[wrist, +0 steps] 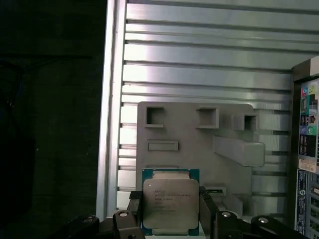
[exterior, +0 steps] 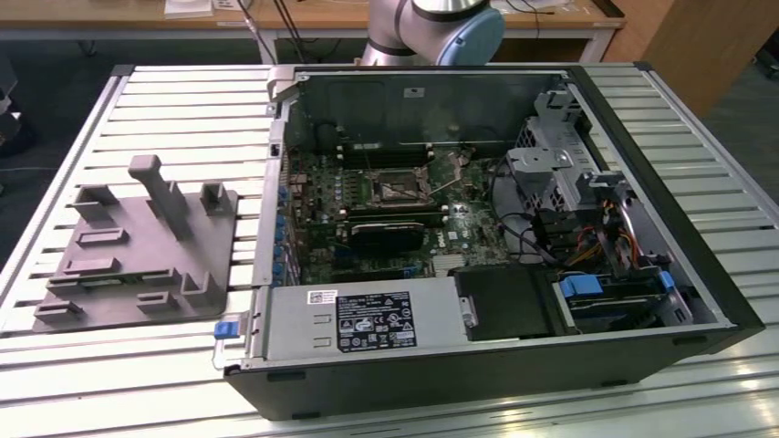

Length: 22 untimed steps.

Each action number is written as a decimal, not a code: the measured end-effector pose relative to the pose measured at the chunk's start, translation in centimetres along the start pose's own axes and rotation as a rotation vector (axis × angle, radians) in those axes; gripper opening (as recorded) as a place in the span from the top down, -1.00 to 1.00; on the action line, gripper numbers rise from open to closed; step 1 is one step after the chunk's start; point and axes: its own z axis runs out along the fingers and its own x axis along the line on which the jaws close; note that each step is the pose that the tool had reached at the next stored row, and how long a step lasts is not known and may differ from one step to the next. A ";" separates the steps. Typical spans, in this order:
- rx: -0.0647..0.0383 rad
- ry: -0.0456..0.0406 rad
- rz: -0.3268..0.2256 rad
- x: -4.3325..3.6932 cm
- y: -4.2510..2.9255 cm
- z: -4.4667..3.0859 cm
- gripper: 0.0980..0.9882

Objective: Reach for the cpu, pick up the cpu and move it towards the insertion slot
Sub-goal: 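Pick up the cpu and move it towards the insertion slot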

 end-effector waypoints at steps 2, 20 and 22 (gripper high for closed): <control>0.000 -0.0001 0.000 -0.01 0.02 -0.63 0.00; 0.000 -0.0005 0.000 -1.21 0.07 -3.54 0.00; 0.000 -0.0006 0.000 -1.90 0.05 -3.53 0.00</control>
